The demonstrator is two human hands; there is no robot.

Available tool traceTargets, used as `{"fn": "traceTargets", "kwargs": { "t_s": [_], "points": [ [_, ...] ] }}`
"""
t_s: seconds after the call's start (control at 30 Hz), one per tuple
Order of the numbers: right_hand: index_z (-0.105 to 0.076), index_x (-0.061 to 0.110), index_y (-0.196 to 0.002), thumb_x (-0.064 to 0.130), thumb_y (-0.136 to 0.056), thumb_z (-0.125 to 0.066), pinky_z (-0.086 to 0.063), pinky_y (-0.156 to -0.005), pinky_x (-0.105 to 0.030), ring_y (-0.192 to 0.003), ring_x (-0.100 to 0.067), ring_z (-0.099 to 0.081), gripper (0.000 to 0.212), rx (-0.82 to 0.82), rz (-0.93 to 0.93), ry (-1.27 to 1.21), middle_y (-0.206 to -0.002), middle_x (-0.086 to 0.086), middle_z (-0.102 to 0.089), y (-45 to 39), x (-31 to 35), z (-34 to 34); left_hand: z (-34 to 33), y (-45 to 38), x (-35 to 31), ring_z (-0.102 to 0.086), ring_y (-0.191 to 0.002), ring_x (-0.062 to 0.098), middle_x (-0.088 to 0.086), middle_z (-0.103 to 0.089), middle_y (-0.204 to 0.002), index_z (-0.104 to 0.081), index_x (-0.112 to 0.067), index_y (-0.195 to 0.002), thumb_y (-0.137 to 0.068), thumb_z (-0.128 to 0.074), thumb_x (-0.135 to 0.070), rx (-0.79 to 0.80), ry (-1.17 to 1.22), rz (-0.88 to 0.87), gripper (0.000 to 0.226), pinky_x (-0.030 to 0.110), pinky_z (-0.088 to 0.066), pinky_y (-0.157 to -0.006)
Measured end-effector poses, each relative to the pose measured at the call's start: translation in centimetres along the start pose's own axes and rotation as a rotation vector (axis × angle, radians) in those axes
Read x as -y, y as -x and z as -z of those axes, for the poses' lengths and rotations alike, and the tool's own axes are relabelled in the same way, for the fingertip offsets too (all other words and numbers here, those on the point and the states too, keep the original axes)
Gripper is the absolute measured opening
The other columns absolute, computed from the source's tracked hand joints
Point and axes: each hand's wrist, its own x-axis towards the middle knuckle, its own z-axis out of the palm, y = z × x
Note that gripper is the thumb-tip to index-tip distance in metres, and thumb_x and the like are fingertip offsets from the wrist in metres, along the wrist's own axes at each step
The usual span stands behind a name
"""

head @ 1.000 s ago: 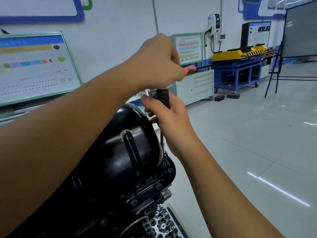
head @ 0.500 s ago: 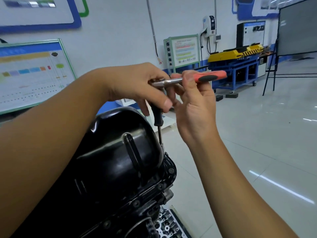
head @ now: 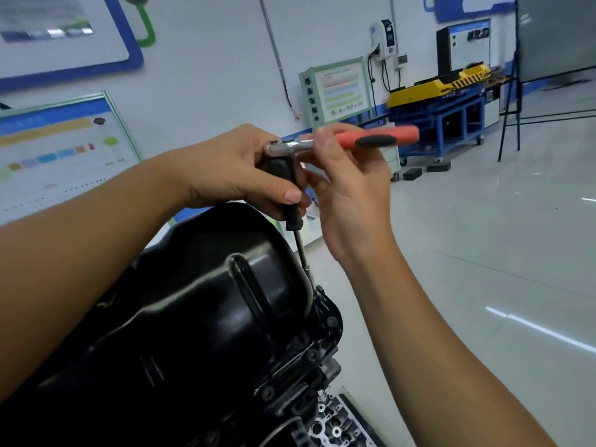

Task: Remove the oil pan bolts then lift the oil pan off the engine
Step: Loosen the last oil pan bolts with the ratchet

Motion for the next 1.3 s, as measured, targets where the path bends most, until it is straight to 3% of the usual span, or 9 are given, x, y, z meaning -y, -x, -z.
{"fn": "traceTargets", "kwargs": {
  "t_s": [0.17,0.3,0.4,0.57,0.63,0.93,1.07,1.17,1.3],
  "points": [
    [-0.065,-0.004,-0.101,-0.001,-0.094,-0.068,-0.060,-0.083,-0.030,-0.093,-0.019,-0.074,0.008,0.003,0.147,0.111,-0.102,-0.015,-0.073,0.9,-0.8,-0.2,-1.4,-1.1,0.1,-0.076,-0.071,0.029,0.011,-0.074,-0.074,-0.077,-0.010,-0.089,-0.067,-0.087,-0.023,-0.190,-0.136,-0.020,0.027,0.034,-0.062,-0.062],
    [-0.060,-0.008,-0.114,0.023,-0.107,-0.053,-0.059,-0.095,-0.056,-0.099,-0.037,-0.073,0.032,-0.173,-0.126,-0.041,-0.100,-0.020,-0.074,-0.3,-0.3,-1.0,-1.4,-0.6,-0.5,-0.074,-0.083,0.033,0.022,-0.075,-0.092,-0.078,-0.010,-0.096,-0.075,-0.083,-0.016,-0.053,-0.161,-0.022,0.022,0.044,-0.065,-0.069],
    [-0.049,-0.016,-0.134,0.029,-0.107,-0.053,-0.053,-0.102,-0.059,-0.111,-0.045,-0.069,0.054,-0.139,-0.290,-0.121,-0.109,-0.028,-0.070,-0.6,0.4,-0.6,-1.6,-0.2,-0.7,-0.073,-0.086,0.034,0.024,-0.074,-0.096,-0.074,-0.002,-0.101,-0.080,-0.083,-0.011,-0.005,-0.198,-0.062,0.026,0.047,-0.063,-0.073],
    [-0.073,0.011,-0.099,0.014,-0.093,-0.070,-0.058,-0.094,-0.051,-0.097,-0.031,-0.073,0.008,-0.023,0.027,-0.020,-0.100,-0.014,-0.076,0.3,-0.1,1.2,-2.1,-0.8,-0.5,-0.077,-0.080,0.035,0.017,-0.076,-0.086,-0.074,-0.004,-0.101,-0.084,-0.080,-0.003,-0.051,-0.173,-0.069,0.018,0.043,-0.063,-0.069],
    [-0.074,0.008,-0.105,0.010,-0.091,-0.071,-0.057,-0.097,-0.049,-0.105,-0.033,-0.071,0.014,-0.003,0.142,0.039,-0.108,-0.015,-0.075,0.9,-0.5,1.7,-2.2,-1.2,-0.3,-0.076,-0.073,0.028,0.012,-0.076,-0.080,-0.075,-0.007,-0.098,-0.084,-0.080,-0.004,-0.061,-0.178,-0.065,0.015,0.039,-0.063,-0.065],
    [-0.062,-0.003,-0.131,0.031,-0.105,-0.056,-0.047,-0.106,-0.060,-0.118,-0.043,-0.067,0.042,-0.160,-0.294,-0.064,-0.108,-0.013,-0.077,-1.8,-0.2,0.4,-1.6,-1.1,0.0,-0.073,-0.096,0.041,0.022,-0.074,-0.107,-0.066,-0.001,-0.115,-0.086,-0.073,-0.012,0.036,-0.094,-0.039,0.031,0.041,-0.064,-0.067],
    [-0.067,0.013,-0.092,0.009,-0.096,-0.068,-0.059,-0.082,-0.050,-0.089,-0.029,-0.072,0.006,-0.017,-0.074,-0.027,-0.090,-0.013,-0.074,-1.7,-0.2,0.9,-1.2,-1.2,0.4,-0.073,-0.095,0.046,0.024,-0.075,-0.104,-0.067,-0.003,-0.118,-0.081,-0.077,-0.013,0.023,-0.082,-0.027,0.040,0.045,-0.065,-0.073],
    [-0.067,0.016,-0.083,-0.005,-0.089,-0.073,-0.058,-0.090,-0.050,-0.094,-0.037,-0.072,0.022,0.035,0.148,0.140,-0.095,-0.018,-0.074,-1.7,-0.7,1.5,-1.5,-1.5,0.4,-0.077,-0.080,0.039,0.025,-0.075,-0.093,-0.067,-0.001,-0.118,-0.075,-0.083,-0.013,-0.054,-0.134,-0.028,0.047,0.044,-0.065,-0.067],
    [-0.071,0.011,-0.088,0.013,-0.095,-0.068,-0.062,-0.082,-0.045,-0.092,-0.029,-0.075,0.008,-0.003,-0.052,-0.022,-0.096,-0.013,-0.077,-1.7,-1.1,1.0,-1.5,-1.6,0.5,-0.077,-0.080,0.031,0.015,-0.077,-0.095,-0.069,-0.007,-0.116,-0.086,-0.080,-0.007,-0.018,-0.126,-0.029,0.032,0.037,-0.062,-0.062]
  ]
}}
